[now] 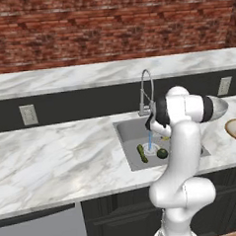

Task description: Pick the squashs from the sink and place them in one bowl. Place the lemon wedge in the other bowl. Then turn off the sink faucet.

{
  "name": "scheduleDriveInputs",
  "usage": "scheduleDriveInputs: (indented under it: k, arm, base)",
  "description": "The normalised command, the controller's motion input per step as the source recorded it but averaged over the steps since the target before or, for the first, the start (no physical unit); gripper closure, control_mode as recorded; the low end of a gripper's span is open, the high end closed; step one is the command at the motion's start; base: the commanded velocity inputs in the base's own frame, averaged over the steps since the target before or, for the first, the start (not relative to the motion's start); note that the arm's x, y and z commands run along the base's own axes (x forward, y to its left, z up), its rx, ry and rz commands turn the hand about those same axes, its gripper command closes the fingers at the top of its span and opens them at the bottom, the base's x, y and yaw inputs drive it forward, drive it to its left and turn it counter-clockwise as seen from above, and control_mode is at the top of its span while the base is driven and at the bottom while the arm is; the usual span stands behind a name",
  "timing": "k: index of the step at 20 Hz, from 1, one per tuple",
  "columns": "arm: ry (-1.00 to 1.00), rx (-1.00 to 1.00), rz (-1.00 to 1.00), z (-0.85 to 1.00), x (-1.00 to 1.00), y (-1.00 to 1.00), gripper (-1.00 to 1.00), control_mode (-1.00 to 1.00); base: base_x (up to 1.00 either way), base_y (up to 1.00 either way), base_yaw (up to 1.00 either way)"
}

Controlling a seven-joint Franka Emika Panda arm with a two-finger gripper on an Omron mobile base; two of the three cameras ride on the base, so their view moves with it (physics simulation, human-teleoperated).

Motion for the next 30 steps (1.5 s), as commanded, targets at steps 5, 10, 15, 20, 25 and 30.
scheduleDriveInputs:
  k: [5,10,15,20,25,30]
  arm:
    - [-0.04,0.0,-0.11,0.73,-0.19,-0.3,1.0,-1.0]
    - [-0.06,0.0,-0.12,0.76,-0.28,-0.33,1.0,-1.0]
    - [-0.04,0.0,-0.14,0.78,-0.31,-0.35,1.0,-1.0]
    - [-0.01,0.0,-0.16,0.68,-0.29,-0.38,1.0,-1.0]
    - [0.0,0.0,-0.16,0.64,-0.24,-0.41,1.0,-1.0]
    - [0.0,0.0,-0.16,0.46,-0.15,-0.49,1.0,-1.0]
  base:
    - [0.0,0.0,0.0]
    - [0.0,0.0,0.0]
    - [0.0,0.0,0.0]
    - [0.0,0.0,0.0]
    - [0.0,0.0,0.0]
    - [0.0,0.0,0.0]
